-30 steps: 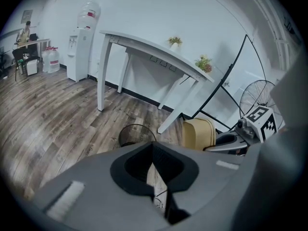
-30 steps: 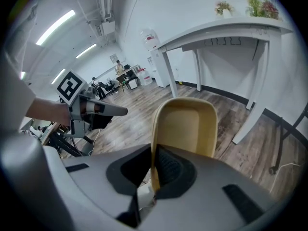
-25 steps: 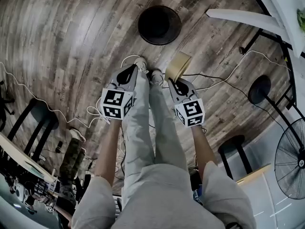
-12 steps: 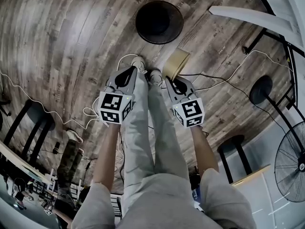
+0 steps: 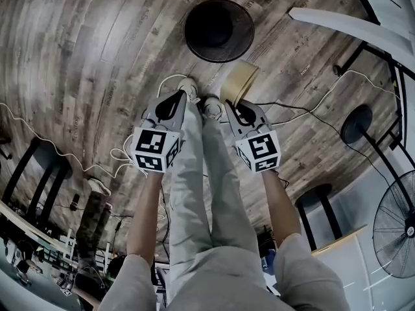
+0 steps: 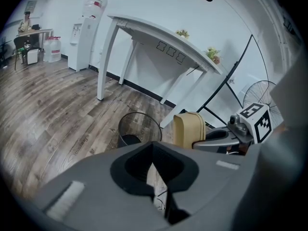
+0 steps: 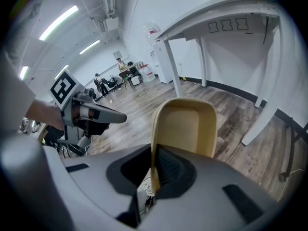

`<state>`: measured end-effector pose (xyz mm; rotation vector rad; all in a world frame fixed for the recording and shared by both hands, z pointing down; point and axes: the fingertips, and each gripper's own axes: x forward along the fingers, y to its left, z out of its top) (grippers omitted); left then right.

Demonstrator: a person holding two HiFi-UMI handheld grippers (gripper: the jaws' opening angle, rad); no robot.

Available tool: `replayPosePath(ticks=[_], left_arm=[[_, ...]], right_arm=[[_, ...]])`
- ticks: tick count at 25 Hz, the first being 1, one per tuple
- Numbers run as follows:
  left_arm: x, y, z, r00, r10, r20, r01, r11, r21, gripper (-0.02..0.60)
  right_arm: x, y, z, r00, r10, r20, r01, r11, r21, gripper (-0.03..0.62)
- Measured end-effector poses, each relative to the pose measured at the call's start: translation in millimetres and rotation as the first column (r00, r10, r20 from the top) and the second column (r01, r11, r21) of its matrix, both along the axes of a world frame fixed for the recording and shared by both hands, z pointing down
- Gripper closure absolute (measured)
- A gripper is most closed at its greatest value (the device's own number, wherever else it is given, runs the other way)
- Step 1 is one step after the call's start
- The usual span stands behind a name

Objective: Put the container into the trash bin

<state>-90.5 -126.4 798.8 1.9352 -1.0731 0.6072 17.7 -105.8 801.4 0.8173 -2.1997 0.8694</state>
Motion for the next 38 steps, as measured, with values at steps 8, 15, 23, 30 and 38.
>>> replayPosePath(ticks=[8, 15, 23, 30, 38], left_arm=[[-3.6, -2.9, 11.0, 1.0, -0.004, -0.004, 0.004, 1.0, -0.018, 0.571], [-8.8, -14.8, 13.0, 1.0, -0.008, -0.007, 0.008, 1.0, -0.017, 0.571], [-10.4, -26.3, 15.1, 1.0, -0.01, -0.009, 0.01, 1.0, -0.014, 0.571], [-13.5, -27.9, 17.9, 1.0, -0.004, -0.006, 0.004, 1.0, -0.02, 0.571], [-18.3, -23.7, 20.9, 1.0, -0.01, -0.007, 0.01, 1.0, -0.029, 0.571]], right_arm=[[-13.2, -35.2, 13.0, 1.0, -0.019, 0.002, 0.019, 0.999, 0.036, 0.568], [-22.0, -68.2, 23.0, 1.0, -0.011, -0.004, 0.011, 0.998, 0.057, 0.568], [-26.3, -94.4, 42.5, 0.999, -0.017, -0.038, 0.02, 0.997, 0.069, 0.568], [-28.5, -121.9, 64.3, 0.998, -0.002, -0.059, 0.005, 0.999, 0.054, 0.568], [-38.6, -137.6, 89.3, 0.997, -0.004, -0.083, 0.006, 1.0, 0.02, 0.567]])
